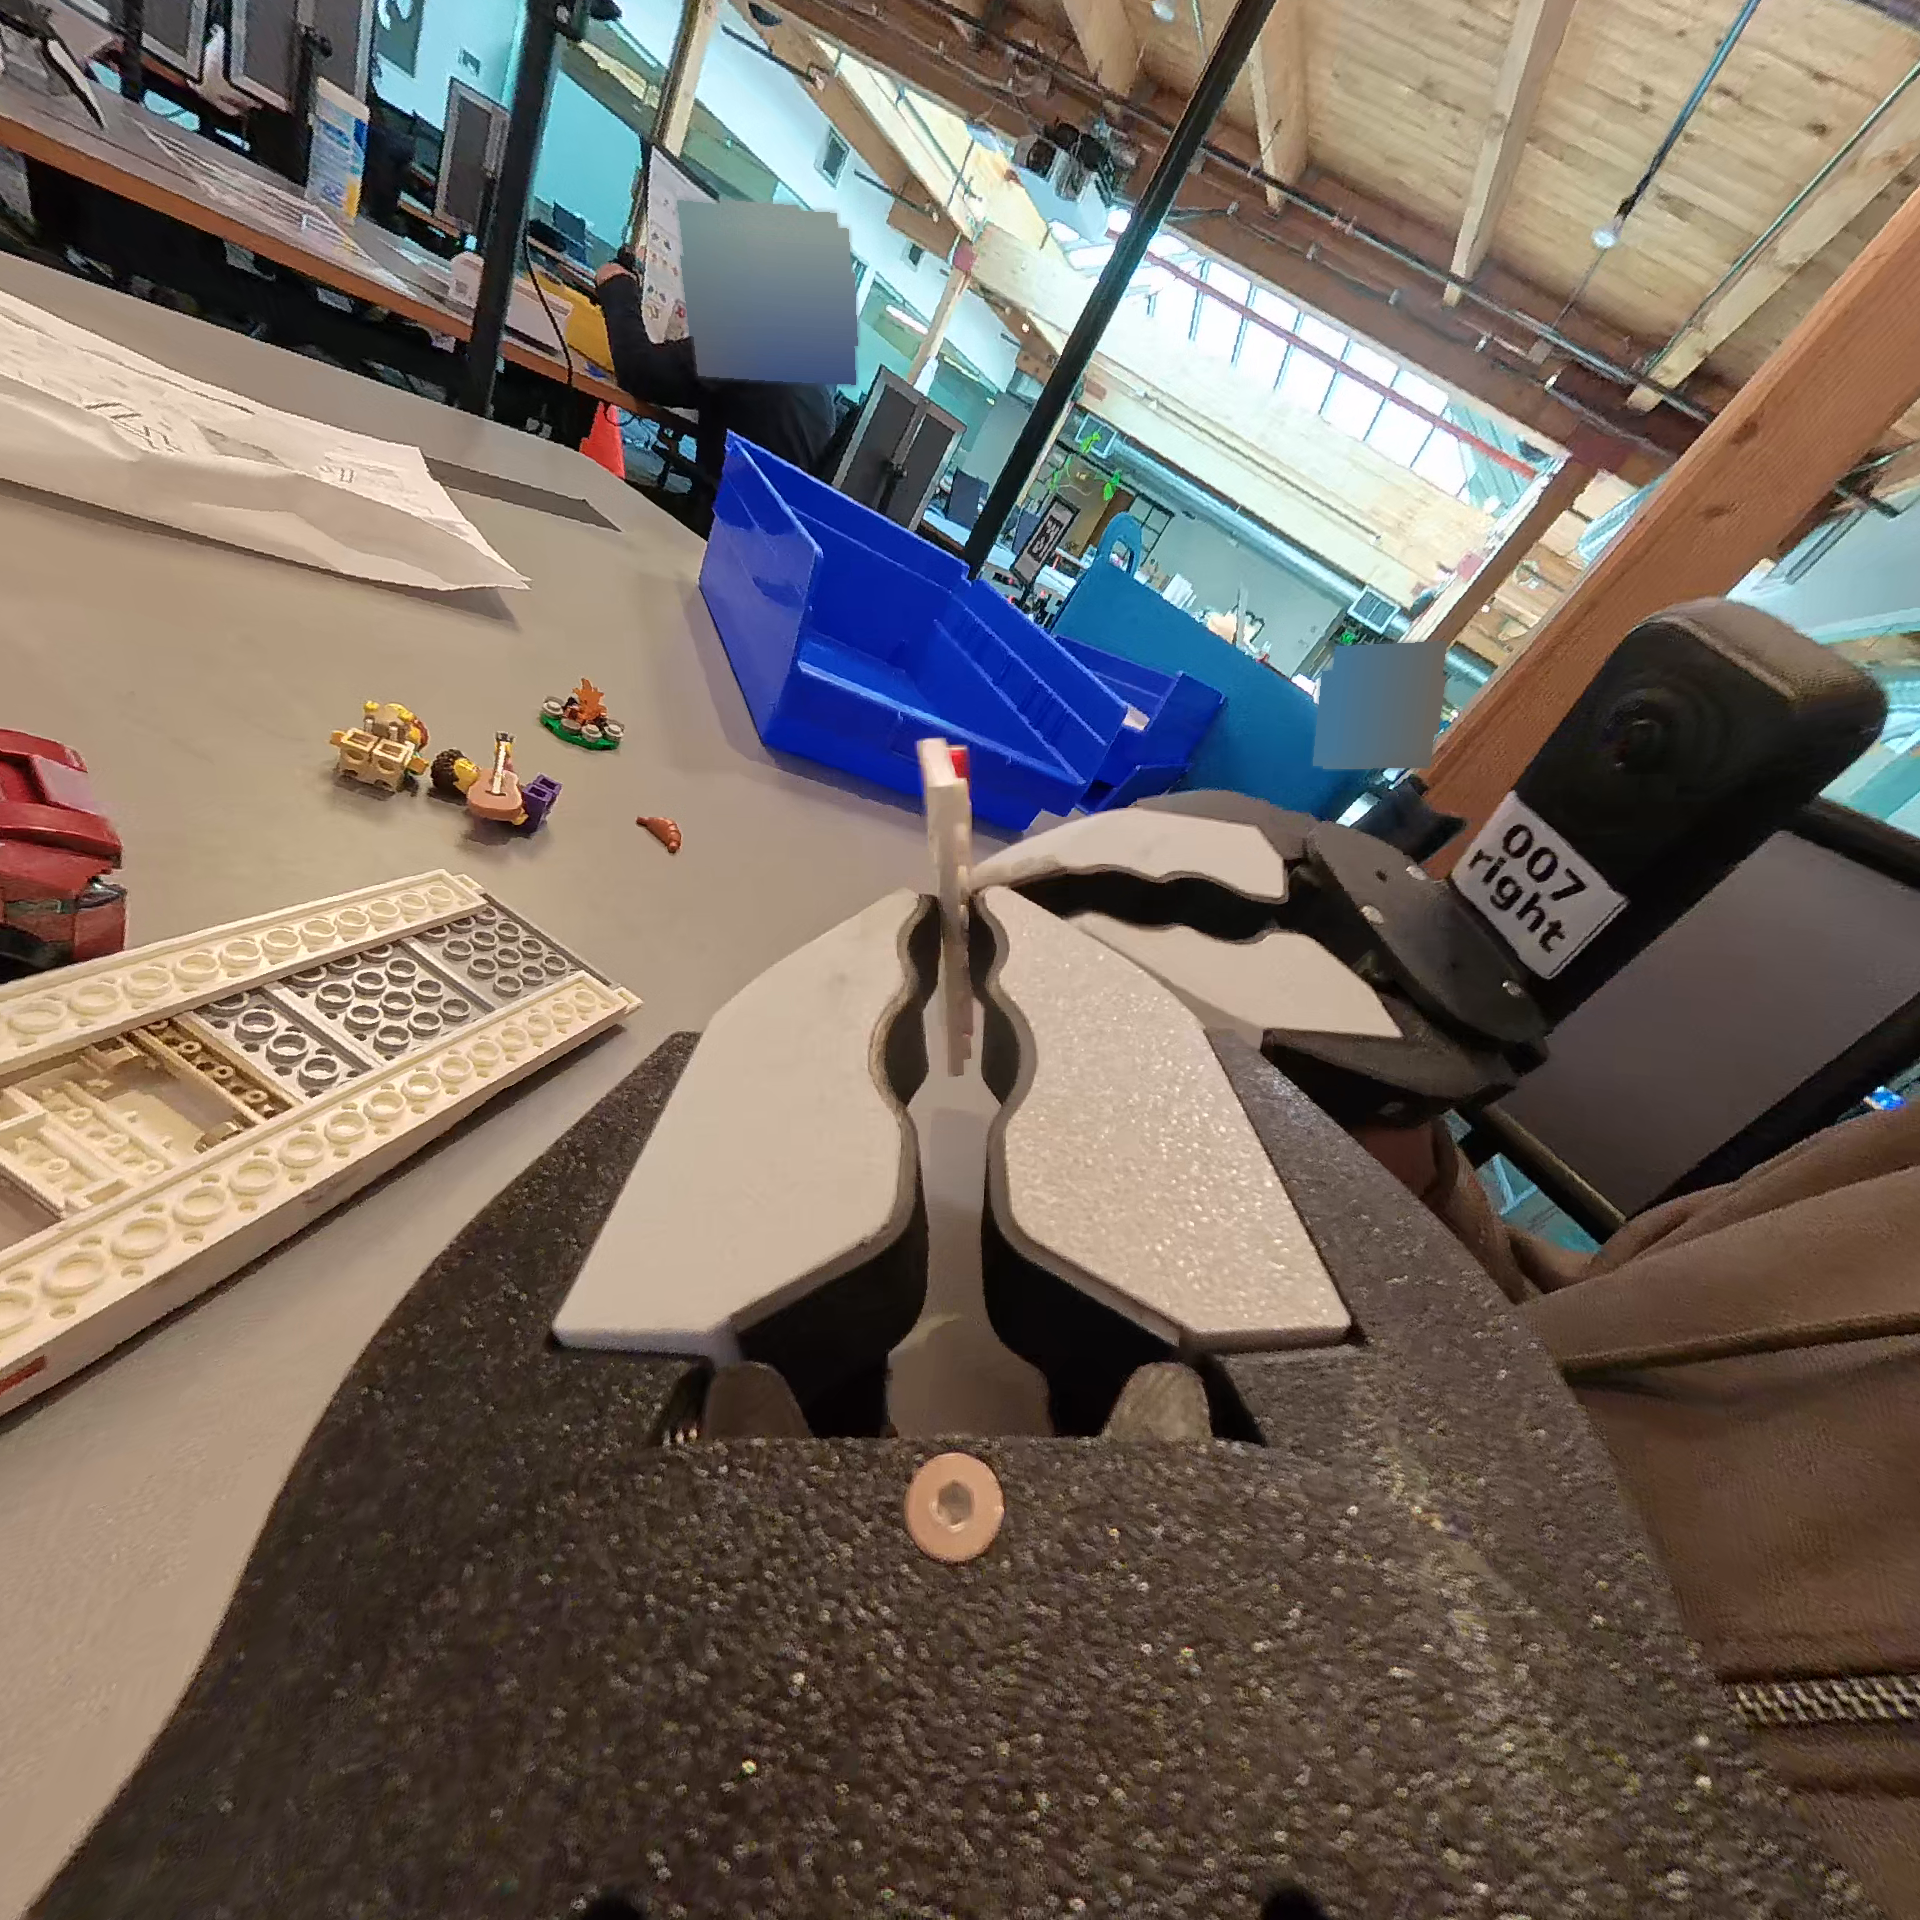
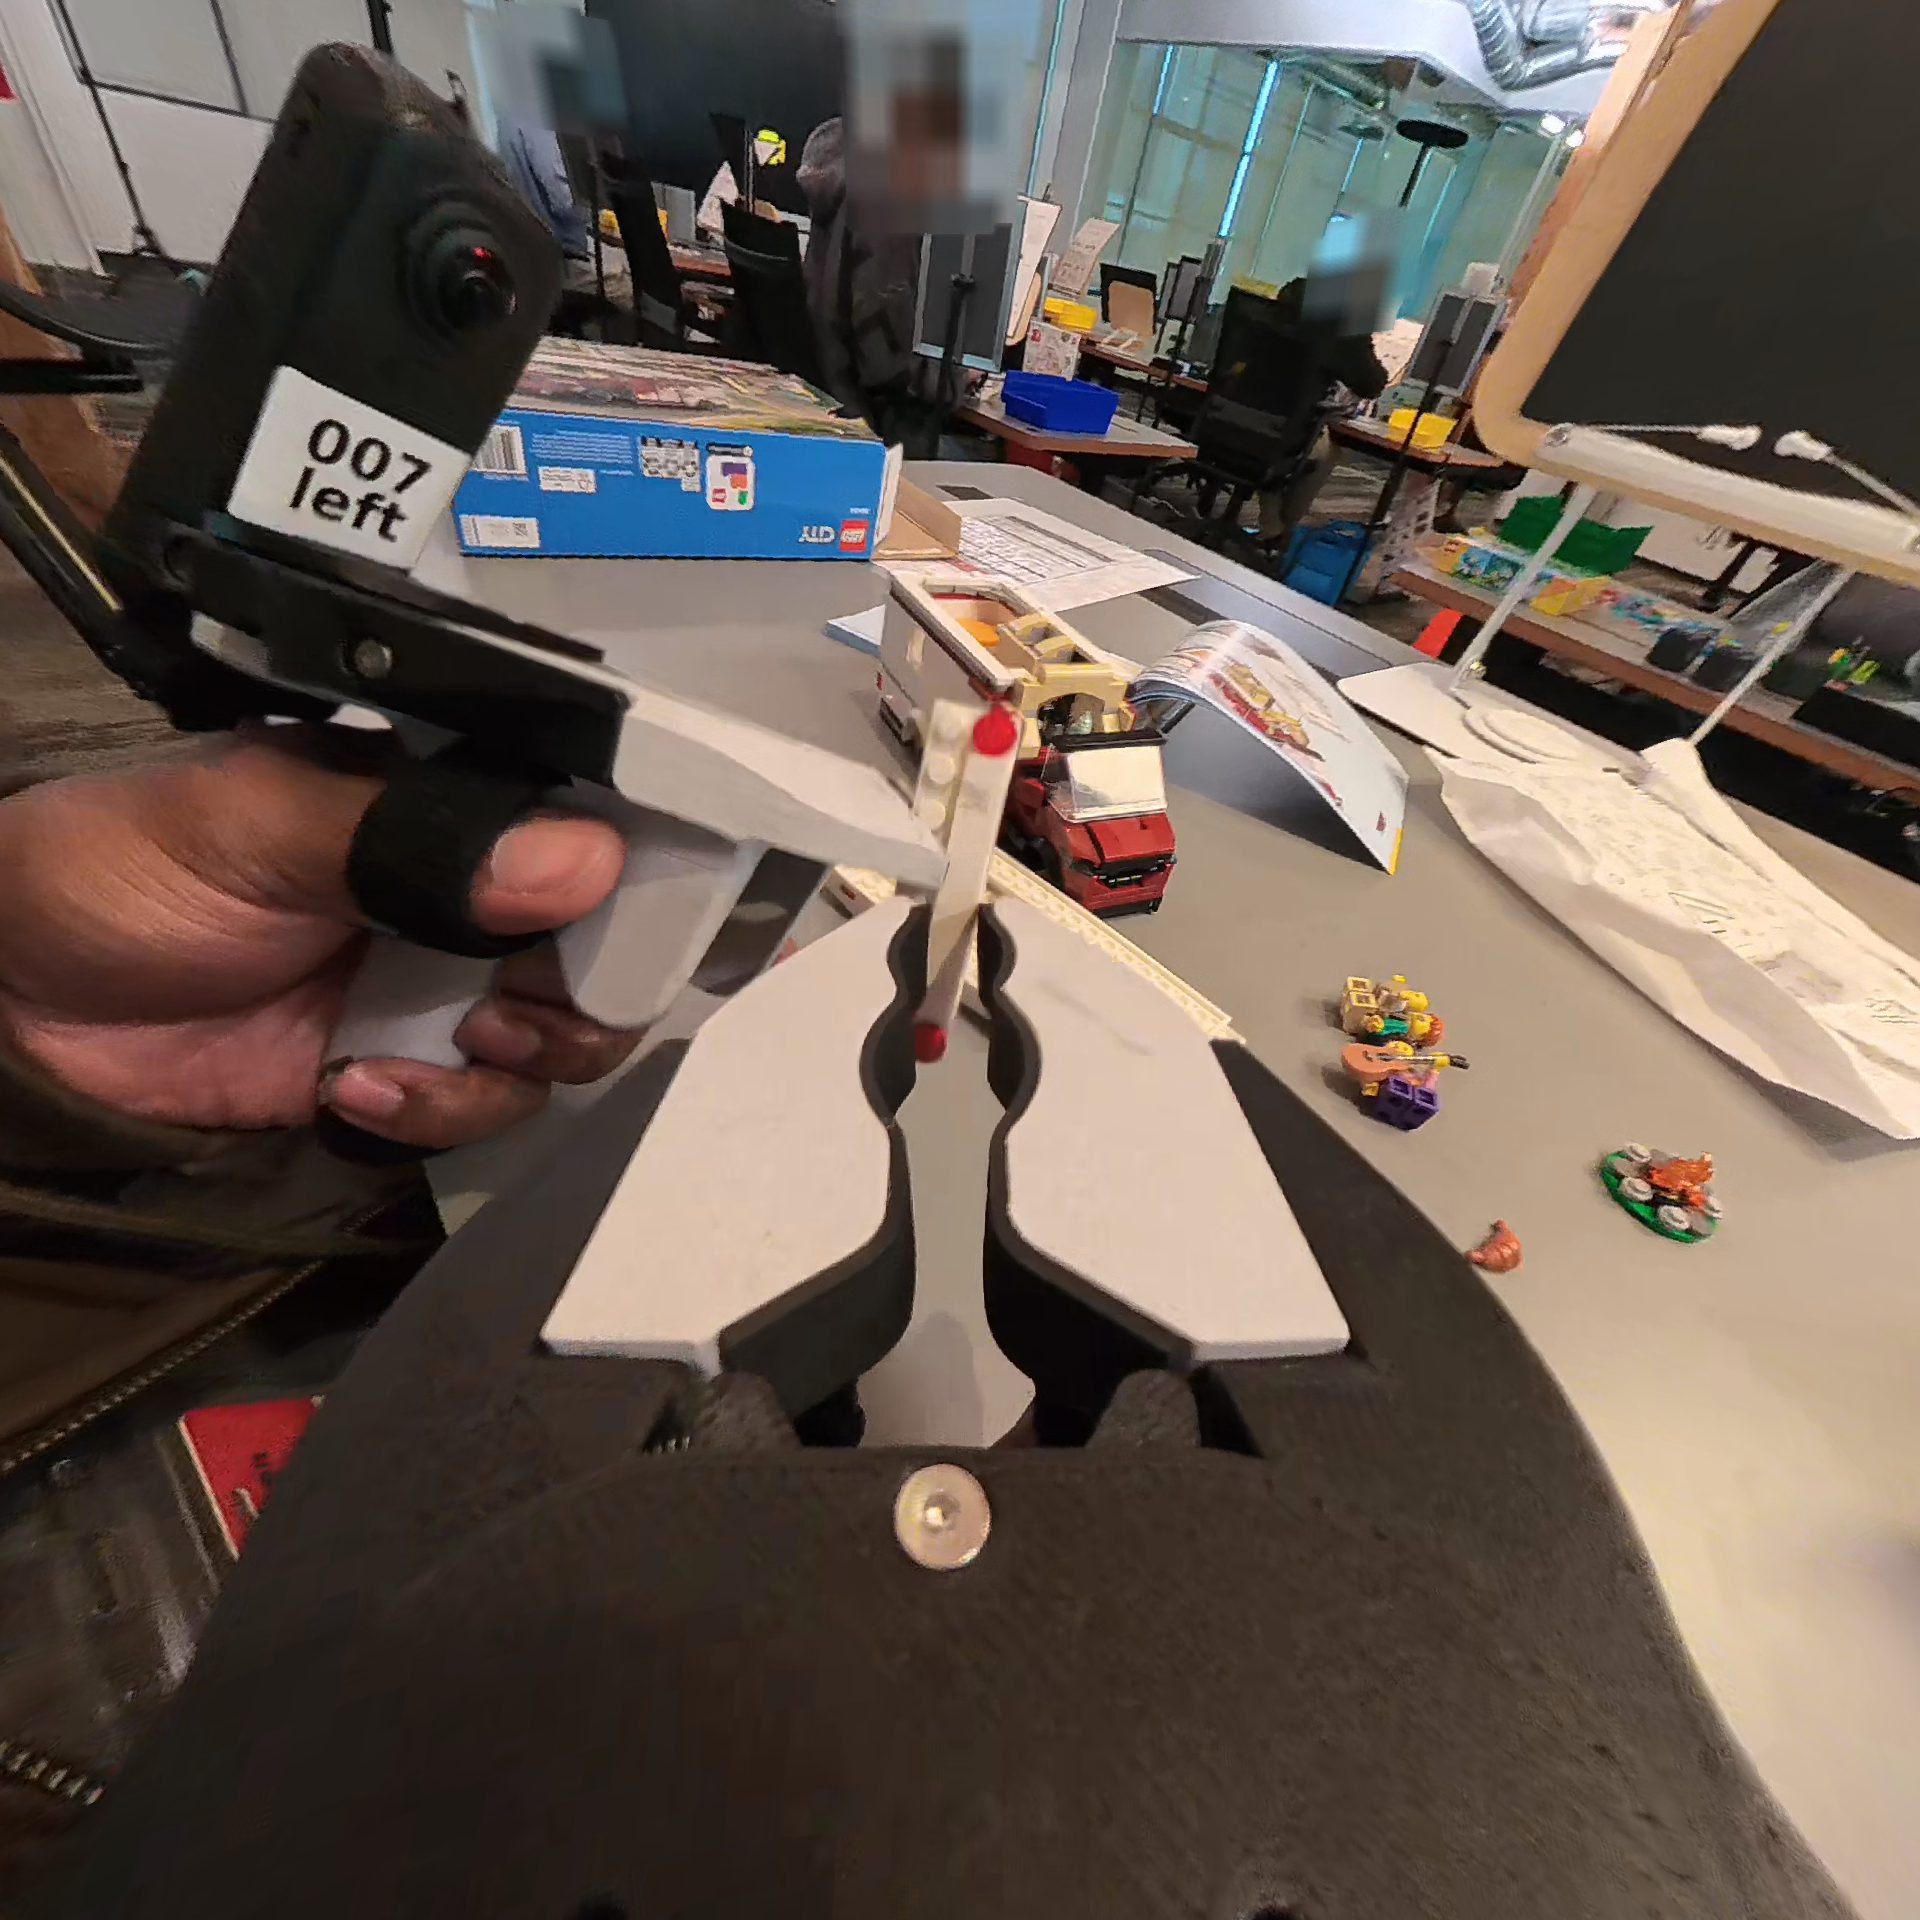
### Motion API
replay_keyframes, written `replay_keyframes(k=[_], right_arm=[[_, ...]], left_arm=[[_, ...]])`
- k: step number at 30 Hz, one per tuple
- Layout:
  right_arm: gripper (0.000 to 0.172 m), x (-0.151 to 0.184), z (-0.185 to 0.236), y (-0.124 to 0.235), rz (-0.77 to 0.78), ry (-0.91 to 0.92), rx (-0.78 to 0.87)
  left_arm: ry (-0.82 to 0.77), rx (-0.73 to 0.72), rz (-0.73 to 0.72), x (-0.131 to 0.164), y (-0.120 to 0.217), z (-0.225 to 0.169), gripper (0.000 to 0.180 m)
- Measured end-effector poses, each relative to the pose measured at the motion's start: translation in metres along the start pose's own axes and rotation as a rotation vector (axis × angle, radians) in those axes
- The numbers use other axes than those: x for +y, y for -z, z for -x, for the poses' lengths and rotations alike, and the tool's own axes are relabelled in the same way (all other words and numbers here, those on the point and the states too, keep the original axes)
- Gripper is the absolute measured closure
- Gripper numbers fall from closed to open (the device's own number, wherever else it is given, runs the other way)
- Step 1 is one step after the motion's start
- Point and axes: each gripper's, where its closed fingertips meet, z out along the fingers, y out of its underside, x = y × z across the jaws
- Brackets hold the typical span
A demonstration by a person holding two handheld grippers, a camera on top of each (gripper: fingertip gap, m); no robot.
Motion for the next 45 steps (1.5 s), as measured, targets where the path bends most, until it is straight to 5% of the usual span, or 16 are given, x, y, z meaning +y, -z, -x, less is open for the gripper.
replay_keyframes(k=[23, 36, 45], right_arm=[[0.163, -0.003, 0.005, 0.011, 0.008, -0.033, -0.111], [0.165, -0.006, 0.0, 0.003, -0.031, 0.248, 0.159], [0.172, -0.014, 0.011, 0.008, -0.1, 0.274, 0.161]], left_arm=[[0.062, 0.179, 0.007, 0.0, 0.001, -0.017, 0.175], [0.07, 0.05, -0.059, -0.005, 0.002, -0.003, 0.176], [0.032, -0.033, -0.125, -0.016, 0.006, 0.013, 0.176]])
